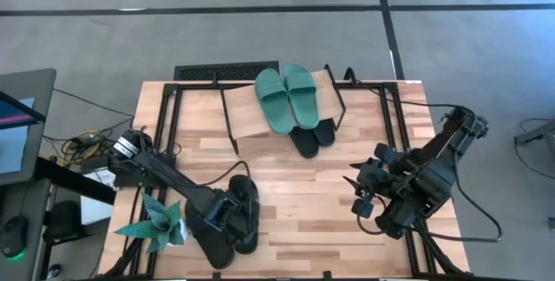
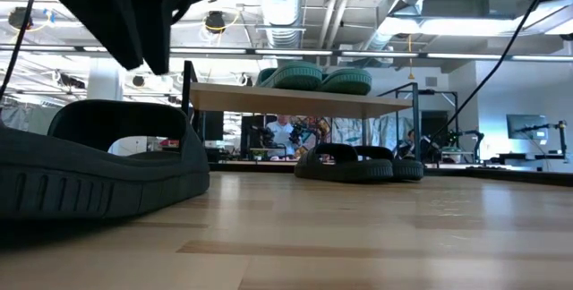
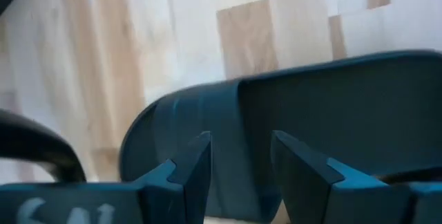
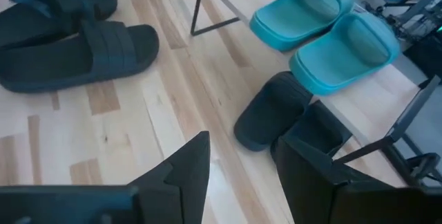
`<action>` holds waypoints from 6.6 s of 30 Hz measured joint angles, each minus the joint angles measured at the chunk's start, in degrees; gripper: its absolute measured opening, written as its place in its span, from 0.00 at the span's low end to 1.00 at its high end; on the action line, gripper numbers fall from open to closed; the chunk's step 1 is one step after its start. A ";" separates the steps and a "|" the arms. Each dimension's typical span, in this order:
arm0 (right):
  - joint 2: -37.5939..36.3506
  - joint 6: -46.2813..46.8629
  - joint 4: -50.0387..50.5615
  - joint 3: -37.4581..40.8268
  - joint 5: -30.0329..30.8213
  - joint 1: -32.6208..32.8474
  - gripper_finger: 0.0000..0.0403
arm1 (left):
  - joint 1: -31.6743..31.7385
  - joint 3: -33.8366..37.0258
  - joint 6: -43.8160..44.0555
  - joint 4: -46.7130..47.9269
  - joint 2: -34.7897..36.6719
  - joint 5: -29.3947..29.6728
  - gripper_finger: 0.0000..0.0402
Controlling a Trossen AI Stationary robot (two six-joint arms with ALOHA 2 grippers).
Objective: Pick and place slides into the shelf
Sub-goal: Put the black slide under the shelf
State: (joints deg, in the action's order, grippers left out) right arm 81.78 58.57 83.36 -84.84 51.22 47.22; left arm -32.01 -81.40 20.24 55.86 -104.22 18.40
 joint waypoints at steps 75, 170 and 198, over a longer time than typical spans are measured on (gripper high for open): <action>0.05 -0.09 2.19 0.02 -0.11 -0.07 0.38 | 12.09 1.29 -0.94 -11.18 -3.93 11.79 0.00; 0.07 0.40 3.20 0.00 0.30 -0.09 0.38 | 25.22 0.83 -2.96 -18.84 -7.97 21.73 0.00; 0.04 1.01 3.18 0.00 0.09 0.00 0.38 | 29.24 0.08 -11.28 -25.32 -13.04 25.52 0.00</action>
State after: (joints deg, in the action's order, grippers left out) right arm 81.82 59.57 86.54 -84.84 51.31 47.22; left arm -2.77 -81.32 8.95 30.54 -117.25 43.92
